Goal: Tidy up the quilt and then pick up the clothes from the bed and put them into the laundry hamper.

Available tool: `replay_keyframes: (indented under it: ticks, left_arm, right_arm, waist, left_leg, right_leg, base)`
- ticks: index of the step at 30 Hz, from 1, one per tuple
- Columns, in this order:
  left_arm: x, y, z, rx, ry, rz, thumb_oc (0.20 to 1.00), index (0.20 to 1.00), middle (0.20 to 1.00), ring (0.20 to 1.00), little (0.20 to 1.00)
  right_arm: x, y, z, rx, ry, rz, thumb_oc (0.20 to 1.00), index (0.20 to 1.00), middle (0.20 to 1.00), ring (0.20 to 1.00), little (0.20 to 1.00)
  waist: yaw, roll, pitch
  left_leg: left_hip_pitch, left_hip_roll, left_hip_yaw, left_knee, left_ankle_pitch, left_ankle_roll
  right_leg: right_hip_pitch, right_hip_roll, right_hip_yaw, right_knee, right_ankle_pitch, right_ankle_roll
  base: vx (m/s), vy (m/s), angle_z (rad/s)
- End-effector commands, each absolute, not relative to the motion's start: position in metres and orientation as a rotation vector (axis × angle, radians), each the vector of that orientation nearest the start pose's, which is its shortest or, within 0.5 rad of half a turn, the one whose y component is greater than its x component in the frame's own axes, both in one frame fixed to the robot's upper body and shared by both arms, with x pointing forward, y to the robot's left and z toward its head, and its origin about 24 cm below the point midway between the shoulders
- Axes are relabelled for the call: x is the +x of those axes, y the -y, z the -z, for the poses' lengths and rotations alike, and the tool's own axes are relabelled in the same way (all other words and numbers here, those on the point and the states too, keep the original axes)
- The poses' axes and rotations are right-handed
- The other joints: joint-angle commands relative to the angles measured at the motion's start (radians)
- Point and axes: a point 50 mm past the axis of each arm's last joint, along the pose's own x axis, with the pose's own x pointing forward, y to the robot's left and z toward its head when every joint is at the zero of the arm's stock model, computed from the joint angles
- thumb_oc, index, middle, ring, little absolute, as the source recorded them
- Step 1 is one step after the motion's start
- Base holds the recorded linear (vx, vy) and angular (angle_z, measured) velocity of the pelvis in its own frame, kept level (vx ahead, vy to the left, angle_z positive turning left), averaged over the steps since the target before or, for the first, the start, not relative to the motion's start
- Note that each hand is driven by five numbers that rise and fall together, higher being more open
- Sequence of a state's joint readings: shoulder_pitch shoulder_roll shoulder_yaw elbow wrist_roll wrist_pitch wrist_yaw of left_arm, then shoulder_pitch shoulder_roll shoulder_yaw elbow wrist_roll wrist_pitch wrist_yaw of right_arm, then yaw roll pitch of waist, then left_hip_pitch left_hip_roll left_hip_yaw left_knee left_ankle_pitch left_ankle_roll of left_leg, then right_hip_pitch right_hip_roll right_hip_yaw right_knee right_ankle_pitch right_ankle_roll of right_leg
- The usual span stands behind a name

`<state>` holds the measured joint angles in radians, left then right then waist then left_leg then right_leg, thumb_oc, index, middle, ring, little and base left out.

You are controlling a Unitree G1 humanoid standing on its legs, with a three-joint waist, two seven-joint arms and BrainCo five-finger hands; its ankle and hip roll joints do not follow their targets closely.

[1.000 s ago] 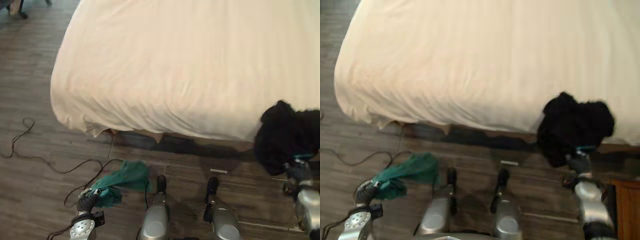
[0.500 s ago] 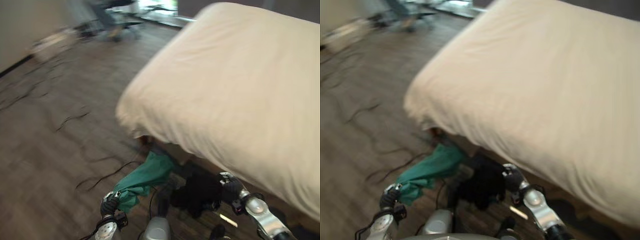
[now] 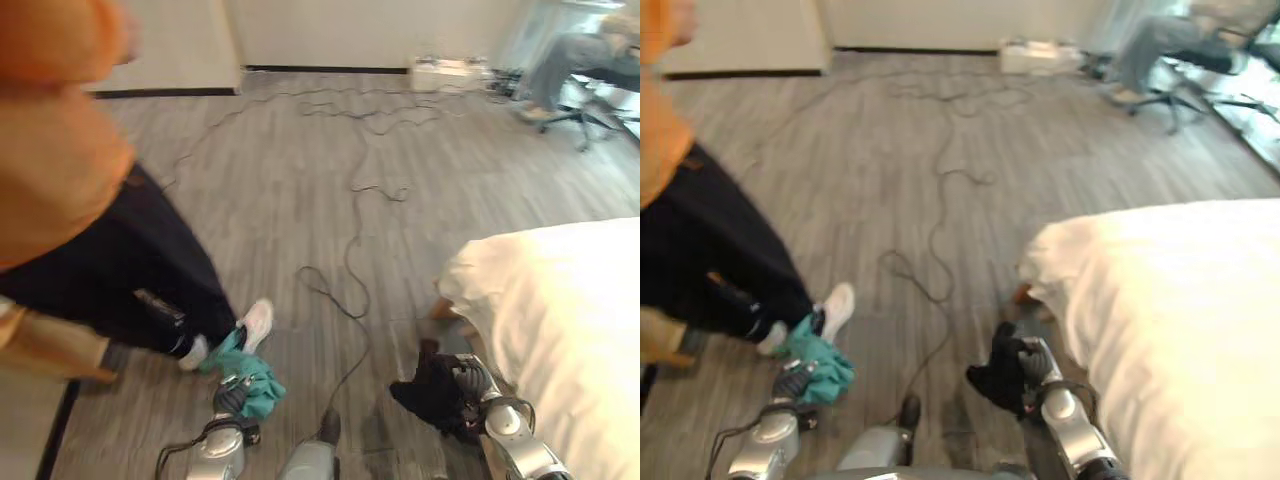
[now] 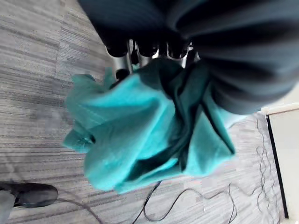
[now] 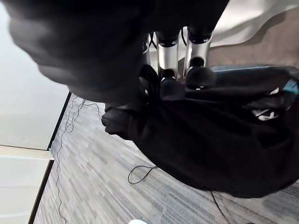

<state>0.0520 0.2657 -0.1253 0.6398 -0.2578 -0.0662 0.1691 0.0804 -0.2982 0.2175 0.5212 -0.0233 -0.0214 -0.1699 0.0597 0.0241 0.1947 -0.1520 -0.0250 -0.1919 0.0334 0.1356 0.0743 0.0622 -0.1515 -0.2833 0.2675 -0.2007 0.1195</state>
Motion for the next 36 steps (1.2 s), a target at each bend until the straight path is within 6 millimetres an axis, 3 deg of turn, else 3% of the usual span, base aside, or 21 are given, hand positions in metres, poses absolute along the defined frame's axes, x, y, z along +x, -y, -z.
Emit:
replay_keyframes:
  ticks: [1,2,5,8,9,14,16,17,20,21,23,25,28,31,34,35,36]
  left_arm:
    - [0.196,-0.231,0.077,0.2,-0.531,-0.179,0.2,0.2,0.2,0.2,0.2]
    - [0.193,-0.231,0.086,0.237,-0.582,-0.179,0.2,0.2,0.2,0.2,0.2]
    - [0.195,-0.228,0.084,0.224,-0.563,-0.163,0.2,0.2,0.2,0.2,0.2]
    - [0.185,-0.229,0.086,0.173,-0.565,-0.204,0.2,0.2,0.2,0.2,0.2]
    - [0.18,-0.196,0.108,0.153,-0.677,0.009,0.2,0.2,0.2,0.2,0.2]
    - [0.189,-0.195,0.104,0.118,-0.649,-0.029,0.2,0.2,0.2,0.2,0.2]
    - [0.197,-0.193,0.095,0.106,-0.598,-0.017,0.2,0.2,0.2,0.2,0.2]
    - [0.199,-0.194,0.092,0.106,-0.579,-0.012,0.2,0.2,0.2,0.2,0.2]
    - [0.205,-0.193,0.086,0.103,-0.548,-0.023,0.2,0.2,0.2,0.2,0.2]
    - [0.204,-0.194,0.087,0.106,-0.55,-0.03,0.2,0.2,0.2,0.2,0.2]
    - [0.2,-0.194,0.088,0.11,-0.556,-0.042,0.2,0.2,0.2,0.2,0.2]
    - [0.198,-0.197,0.088,0.108,-0.551,-0.057,0.2,0.2,0.2,0.2,0.2]
    - [0.199,-0.201,0.083,0.113,-0.529,-0.072,0.2,0.2,0.2,0.2,0.2]
    - [0.204,-0.202,0.075,0.1,-0.486,-0.084,0.2,0.2,0.2,0.2,0.2]
    - [0.206,-0.206,0.067,0.121,-0.452,-0.071,0.2,0.2,0.2,0.2,0.2]
    - [0.207,-0.209,0.065,0.131,-0.442,-0.075,0.2,0.2,0.2,0.2,0.2]
    - [0.21,-0.21,0.062,0.153,-0.43,-0.067,0.2,0.2,0.2,0.2,0.2]
  right_arm:
    - [0.213,0.219,0.058,-0.376,-0.433,0.101,0.2,0.2,0.2,0.2,0.2]
    - [0.208,0.228,0.059,-0.412,-0.444,0.133,0.2,0.2,0.2,0.2,0.2]
    - [0.205,0.223,0.064,-0.383,-0.469,0.108,0.2,0.2,0.2,0.2,0.2]
    - [0.207,0.22,0.065,-0.378,-0.475,0.077,0.2,0.2,0.2,0.2,0.2]
    - [0.168,0.204,0.117,-0.459,-0.737,0.012,0.2,0.2,0.2,0.2,0.2]
    - [0.174,0.199,0.115,-0.496,-0.721,-0.042,0.2,0.2,0.2,0.2,0.2]
    - [0.189,0.197,0.105,-0.539,-0.664,-0.083,0.2,0.2,0.2,0.2,0.2]
    - [0.196,0.195,0.099,-0.547,-0.627,-0.093,0.2,0.2,0.2,0.2,0.2]
    - [0.221,0.197,0.078,-0.578,-0.523,-0.089,0.2,0.2,0.2,0.2,0.2]
    - [0.227,0.195,0.073,-0.58,-0.496,-0.096,0.2,0.2,0.2,0.2,0.2]
    - [0.234,0.188,0.065,-0.582,-0.452,-0.111,0.2,0.2,0.2,0.2,0.2]
    - [0.236,0.187,0.062,-0.582,-0.429,-0.111,0.2,0.2,0.2,0.2,0.2]
    - [0.245,0.188,0.053,-0.598,-0.378,-0.092,0.2,0.2,0.2,0.2,0.2]
    - [0.249,0.18,0.045,-0.575,-0.33,-0.098,0.2,0.2,0.2,0.2,0.2]
    - [0.247,0.177,0.041,-0.548,-0.302,-0.095,0.2,0.2,0.2,0.2,0.2]
    - [0.247,0.177,0.041,-0.541,-0.304,-0.092,0.2,0.2,0.2,0.2,0.2]
    - [0.249,0.178,0.04,-0.536,-0.302,-0.087,0.2,0.2,0.2,0.2,0.2]
  waist:
    - [0.028,-0.049,0.01]
    - [0.008,-0.064,0.011]
    - [0.028,-0.076,0.004]
    - [0.03,-0.059,-0.019]
    - [0.006,-0.058,-0.053]
    - [0.017,-0.059,-0.045]
    - [0.034,-0.06,-0.028]
    - [0.043,-0.058,-0.011]
    - [0.077,-0.054,0.056]
    - [0.083,-0.057,0.061]
    - [0.102,-0.056,0.05]
    - [0.118,-0.055,0.036]
    - [0.144,-0.034,0.028]
    - [0.157,-0.044,0.02]
    - [0.167,-0.081,-0.005]
    - [0.167,-0.088,0.004]
    - [0.164,-0.088,0.011]
  left_leg:
    - [0.098,0.046,-0.003,-0.068,-0.1,-0.122]
    - [0.111,0.01,-0.047,-0.055,-0.118,-0.113]
    - [0.119,-0.019,-0.076,-0.037,-0.14,-0.108]
    - [0.146,-0.016,-0.047,-0.042,-0.155,-0.108]
    - [0.248,-0.011,-0.02,-0.102,-0.186,-0.052]
    - [0.241,-0.011,-0.007,-0.034,-0.213,-0.075]
    - [0.194,-0.03,0.027,0.107,-0.226,-0.096]
    - [0.154,-0.037,0.038,0.212,-0.204,-0.117]
    - [-0.029,-0.054,0.039,0.544,-0.022,-0.199]
    - [-0.052,-0.061,0.045,0.559,-0.037,-0.188]
    - [-0.104,-0.09,0.04,0.478,-0.097,-0.153]
    - [-0.094,-0.087,0.033,0.343,-0.135,-0.134]
    - [-0.127,-0.007,0.079,0.085,-0.062,-0.139]
    - [-0.136,0.035,0.159,0.02,-0.029,-0.127]
    - [-0.118,0.006,0.158,0.043,-0.033,-0.085]
    - [-0.096,-0.007,0.156,0.049,-0.051,-0.07]
    - [-0.073,-0.022,0.155,0.055,-0.069,-0.05]
  right_leg:
    - [-0.108,-0.016,0.054,-0.142,0.165,0.06]
    - [-0.121,0.013,0.132,-0.221,0.196,0.059]
    - [-0.087,-0.012,0.096,-0.257,0.222,0.067]
    - [-0.067,-0.017,0.094,-0.301,0.261,0.074]
    - [-0.024,0.053,0.106,-0.178,0.143,0.018]
    - [0.005,0.057,0.087,-0.233,0.144,-0.003]
    - [0.029,0.058,0.089,-0.282,0.148,-0.012]
    - [0.044,0.061,0.091,-0.294,0.144,-0.022]
    - [0.08,0.065,0.095,-0.303,0.13,-0.059]
    - [0.087,0.063,0.105,-0.309,0.125,-0.062]
    - [0.106,0.071,0.143,-0.33,0.109,-0.053]
    - [0.125,0.075,0.169,-0.348,0.093,-0.041]
    - [0.166,0.091,0.157,-0.355,0.05,-0.025]
    - [0.201,0.077,0.14,-0.355,0.03,-0.009]
    - [0.173,0.027,0.137,-0.202,0.036,0.035]
    - [0.142,0.011,0.14,-0.11,0.067,0.058]
    - [0.091,-0.008,0.148,0.018,0.14,0.093]
  base:
    - [0.34,-0.119,2.12]
    - [0.34,-0.12,1.89]
    - [0.14,-0.081,1.86]
    - [0.16,-0.037,0.42]
    - [0.13,-0.008,0.26]
    - [0.02,-0.082,0.11]
    - [-0.02,-0.061,-0.33]
    - [-0.02,-0.061,-0.6]
    - [-0.02,-0.056,-0.49]
    - [0.13,-0.037,-0.45]
    - [0.28,0.023,-0.37]
    - [0.37,0.057,-0.81]
    - [0.4,0.08,-0.27]
    - [0.38,0.129,0.15]
    - [0.46,0.174,-0.4]
    - [0.45,0.226,-0.47]
    - [0.38,0.257,-0.16]
